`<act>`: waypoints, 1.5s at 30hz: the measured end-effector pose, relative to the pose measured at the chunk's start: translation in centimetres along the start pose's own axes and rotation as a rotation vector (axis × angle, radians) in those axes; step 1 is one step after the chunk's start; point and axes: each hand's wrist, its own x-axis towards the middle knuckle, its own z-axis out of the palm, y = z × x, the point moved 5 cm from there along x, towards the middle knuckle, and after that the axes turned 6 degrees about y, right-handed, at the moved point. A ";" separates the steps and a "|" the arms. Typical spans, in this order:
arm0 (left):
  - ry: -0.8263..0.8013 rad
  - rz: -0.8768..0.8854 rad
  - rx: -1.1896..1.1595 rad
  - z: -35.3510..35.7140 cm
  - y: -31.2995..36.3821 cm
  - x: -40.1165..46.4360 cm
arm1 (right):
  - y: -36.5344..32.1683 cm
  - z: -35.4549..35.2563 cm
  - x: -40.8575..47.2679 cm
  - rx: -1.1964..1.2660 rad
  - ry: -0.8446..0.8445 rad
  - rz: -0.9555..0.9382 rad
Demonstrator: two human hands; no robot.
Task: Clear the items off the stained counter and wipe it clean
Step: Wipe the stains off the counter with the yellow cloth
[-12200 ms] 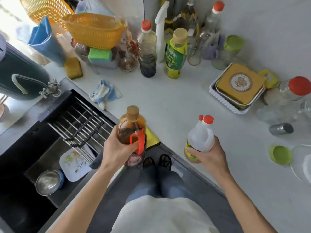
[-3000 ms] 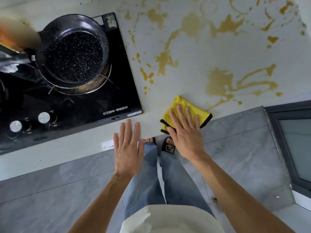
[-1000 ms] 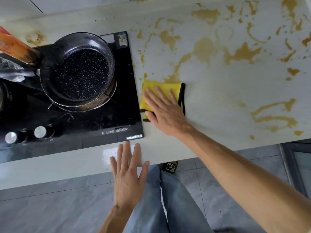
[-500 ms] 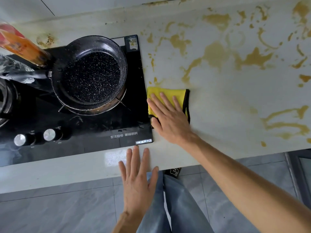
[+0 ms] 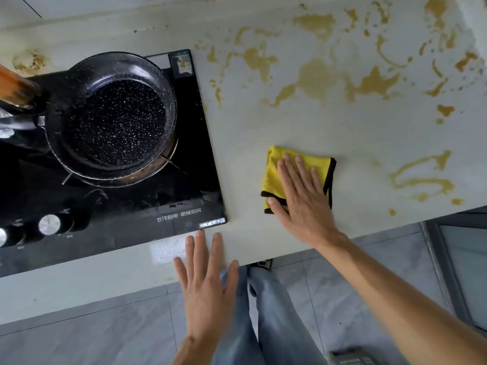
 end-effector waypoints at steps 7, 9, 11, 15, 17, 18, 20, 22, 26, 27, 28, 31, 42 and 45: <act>0.021 0.004 0.002 0.6 -0.4 0.0 | 4.0 -1.0 8.2 -0.053 0.000 0.089; 0.031 0.004 0.009 0.6 -0.4 0.0 | 4.0 -1.2 12.2 -0.034 0.006 0.102; 0.037 0.002 0.025 0.4 -0.3 0.1 | 2.9 -1.1 14.7 -0.016 0.009 0.135; 0.084 -0.083 -0.027 -0.4 1.0 -0.2 | 0.4 -1.0 12.2 0.042 0.008 -0.051; 0.149 -0.182 -0.080 -0.6 2.6 -0.1 | 1.5 -0.9 8.7 0.060 0.016 -0.164; 0.172 -0.178 -0.102 -0.6 4.0 0.1 | 2.8 -0.9 7.1 0.057 0.018 -0.184; 0.182 -0.069 -0.122 0.0 7.3 1.5 | 6.1 -1.0 4.6 0.026 0.020 -0.165; 0.146 0.054 -0.104 1.1 10.5 3.9 | 9.5 -1.3 3.2 -0.015 0.018 -0.132; 0.049 0.152 0.039 3.3 14.6 9.4 | 13.4 -1.7 5.5 -0.054 -0.007 -0.106; 0.037 0.141 0.086 3.7 14.7 10.4 | 13.7 -1.8 7.0 -0.053 -0.009 -0.082; 0.041 0.128 0.128 3.9 14.6 11.3 | 13.6 -1.9 8.7 -0.050 -0.006 -0.051; 0.113 0.138 0.196 4.3 13.8 12.6 | 12.2 -2.0 14.2 -0.031 0.014 0.032; 0.180 0.188 0.189 5.0 12.4 12.4 | 9.9 -1.3 12.8 -0.011 0.032 -0.257; 0.177 0.191 0.182 4.9 11.5 11.7 | 11.3 -1.5 16.7 -0.040 0.012 -0.090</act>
